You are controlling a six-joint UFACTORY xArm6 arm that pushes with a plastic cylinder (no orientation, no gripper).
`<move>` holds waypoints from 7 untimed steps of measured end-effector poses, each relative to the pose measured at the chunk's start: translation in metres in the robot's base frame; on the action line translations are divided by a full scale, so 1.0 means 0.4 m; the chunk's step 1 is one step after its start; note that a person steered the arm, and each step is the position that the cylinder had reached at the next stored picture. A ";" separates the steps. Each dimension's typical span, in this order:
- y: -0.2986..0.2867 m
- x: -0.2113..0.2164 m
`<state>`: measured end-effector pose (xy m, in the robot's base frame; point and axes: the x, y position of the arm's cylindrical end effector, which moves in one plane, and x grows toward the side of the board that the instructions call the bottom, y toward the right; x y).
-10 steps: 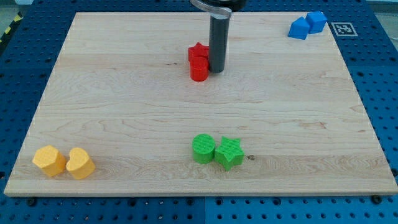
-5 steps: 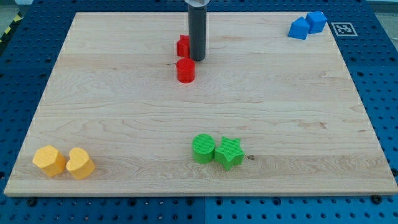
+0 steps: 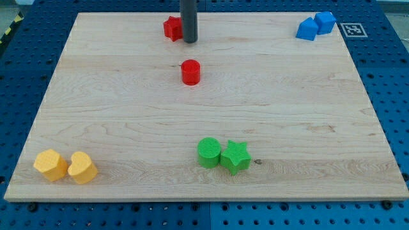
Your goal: Separate the red star from the red circle
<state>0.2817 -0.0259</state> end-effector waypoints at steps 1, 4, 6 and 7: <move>0.014 -0.007; -0.095 -0.042; 0.001 -0.106; -0.012 -0.113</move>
